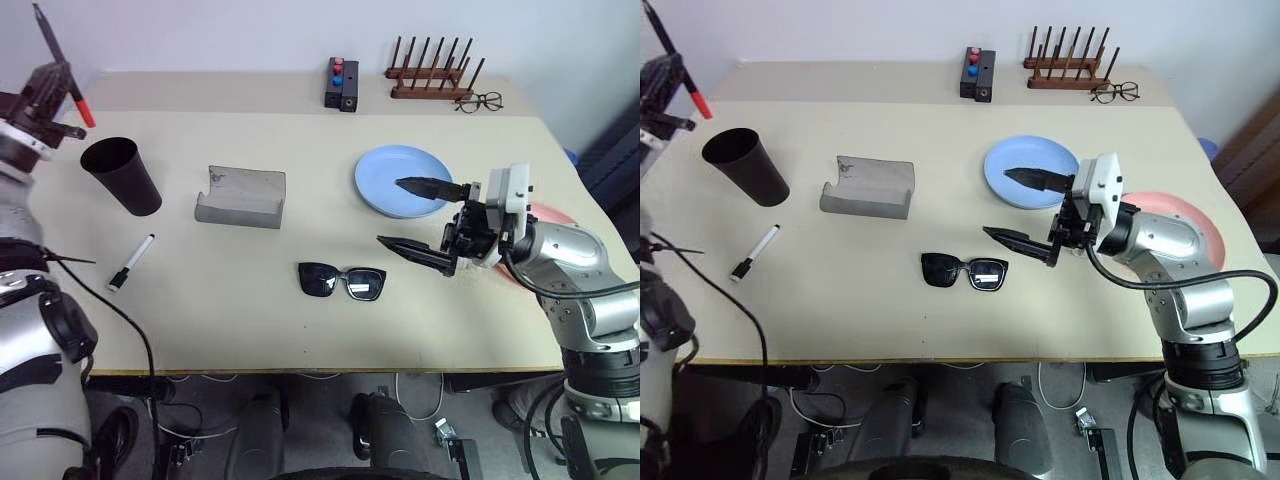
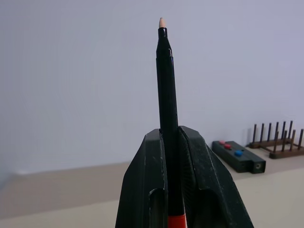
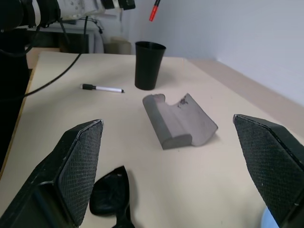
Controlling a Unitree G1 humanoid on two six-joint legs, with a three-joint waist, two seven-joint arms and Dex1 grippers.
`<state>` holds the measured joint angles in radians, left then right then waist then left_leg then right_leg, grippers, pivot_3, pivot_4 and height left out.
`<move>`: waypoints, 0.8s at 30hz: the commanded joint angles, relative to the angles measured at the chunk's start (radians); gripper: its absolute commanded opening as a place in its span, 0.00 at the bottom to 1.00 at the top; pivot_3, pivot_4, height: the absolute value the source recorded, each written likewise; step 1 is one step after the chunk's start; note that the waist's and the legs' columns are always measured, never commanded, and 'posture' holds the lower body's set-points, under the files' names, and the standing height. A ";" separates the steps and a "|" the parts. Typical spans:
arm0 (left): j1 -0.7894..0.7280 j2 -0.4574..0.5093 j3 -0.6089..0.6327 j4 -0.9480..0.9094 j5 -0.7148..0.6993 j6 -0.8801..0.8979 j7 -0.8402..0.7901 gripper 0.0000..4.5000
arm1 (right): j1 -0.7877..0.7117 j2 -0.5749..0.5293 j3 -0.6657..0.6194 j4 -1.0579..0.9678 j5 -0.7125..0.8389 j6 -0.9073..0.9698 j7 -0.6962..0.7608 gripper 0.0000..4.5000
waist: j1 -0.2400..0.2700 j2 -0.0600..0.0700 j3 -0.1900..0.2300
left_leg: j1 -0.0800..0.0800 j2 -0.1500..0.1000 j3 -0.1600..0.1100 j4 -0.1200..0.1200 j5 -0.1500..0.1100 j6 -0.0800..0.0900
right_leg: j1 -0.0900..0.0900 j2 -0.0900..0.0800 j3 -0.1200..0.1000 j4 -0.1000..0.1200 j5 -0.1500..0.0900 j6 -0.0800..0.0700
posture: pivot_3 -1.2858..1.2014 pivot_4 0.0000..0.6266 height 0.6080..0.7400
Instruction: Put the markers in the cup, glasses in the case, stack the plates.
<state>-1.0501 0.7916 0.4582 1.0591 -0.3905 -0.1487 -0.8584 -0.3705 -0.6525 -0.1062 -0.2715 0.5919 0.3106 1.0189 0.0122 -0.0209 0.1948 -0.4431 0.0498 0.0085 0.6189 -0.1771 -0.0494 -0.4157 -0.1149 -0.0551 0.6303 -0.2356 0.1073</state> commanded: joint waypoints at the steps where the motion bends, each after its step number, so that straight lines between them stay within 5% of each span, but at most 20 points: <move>1: -0.062 -0.001 -0.021 0.044 0.044 -0.098 0.045 0.02 | 0.013 -0.015 -0.049 -0.056 0.022 -0.003 -0.019 1.00 | -0.002 0.000 0.000 | 0.000 0.000 0.000 0.000 0.000 0.000 | 0.000 0.000 0.000 0.000 0.000 0.000 | 0.52 0.24 1.00; 24: 0.075 -0.013 -0.012 0.096 0.046 -0.201 0.018 0.02 | 0.055 -0.041 -0.084 -0.080 0.060 0.034 -0.006 1.00 | 0.003 0.000 0.000 | 0.000 0.000 -0.001 0.001 0.000 0.000 | 0.001 0.000 0.000 0.000 0.000 0.000 | 0.52 0.24 1.00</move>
<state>-0.9736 0.7725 0.4272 1.1665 -0.3347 -0.3207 -0.8437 -0.3121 -0.6785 -0.1638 -0.3157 0.6314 0.3438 1.0090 0.0152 -0.0210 0.1949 -0.4433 0.0499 0.0079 0.6199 -0.1772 -0.0494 -0.4148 -0.1150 -0.0552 0.6300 -0.2355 0.1072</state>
